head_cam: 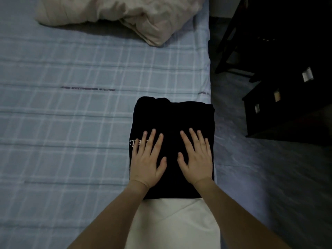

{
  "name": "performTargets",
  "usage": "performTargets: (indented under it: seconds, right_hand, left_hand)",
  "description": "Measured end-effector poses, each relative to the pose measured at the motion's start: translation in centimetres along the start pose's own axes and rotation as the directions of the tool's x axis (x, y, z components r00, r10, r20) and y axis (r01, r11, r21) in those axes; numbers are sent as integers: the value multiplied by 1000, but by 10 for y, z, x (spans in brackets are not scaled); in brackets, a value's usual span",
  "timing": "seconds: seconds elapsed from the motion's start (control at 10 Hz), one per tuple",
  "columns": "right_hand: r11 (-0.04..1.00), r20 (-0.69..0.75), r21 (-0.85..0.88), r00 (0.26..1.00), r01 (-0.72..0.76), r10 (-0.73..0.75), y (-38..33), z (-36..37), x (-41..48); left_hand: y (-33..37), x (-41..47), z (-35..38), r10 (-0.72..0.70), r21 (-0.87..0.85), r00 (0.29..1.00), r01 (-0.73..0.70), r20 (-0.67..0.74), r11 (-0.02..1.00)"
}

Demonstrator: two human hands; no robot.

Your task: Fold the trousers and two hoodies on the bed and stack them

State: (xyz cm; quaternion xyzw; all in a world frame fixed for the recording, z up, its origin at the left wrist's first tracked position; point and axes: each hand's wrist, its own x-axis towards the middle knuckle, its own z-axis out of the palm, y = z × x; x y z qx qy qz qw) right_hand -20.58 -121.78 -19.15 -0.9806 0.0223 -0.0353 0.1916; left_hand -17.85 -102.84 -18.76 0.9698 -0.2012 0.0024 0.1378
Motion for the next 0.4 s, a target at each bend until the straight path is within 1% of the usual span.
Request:
performTargets:
  seconds: [0.1,0.2,0.3,0.4]
  right_hand:
    - [999,46,15,998,-32,31,-9,-23,1]
    - [996,176,70,983,-57,44,-23,-67,2]
    - [974,193,214,981,-71,29,-44,-132,-2]
    - [985,93,170,995,3,-19,-72,-194,-21]
  left_hand:
    - [11,3,-25,-19,21,998,18,55,1000]
    - [27,6,-72,-38,0,985,39,170,999]
    - [40,4,-129,-55,-141,982,81,180,987]
    - [62,-5,-195,4,-202,998,7,56,979]
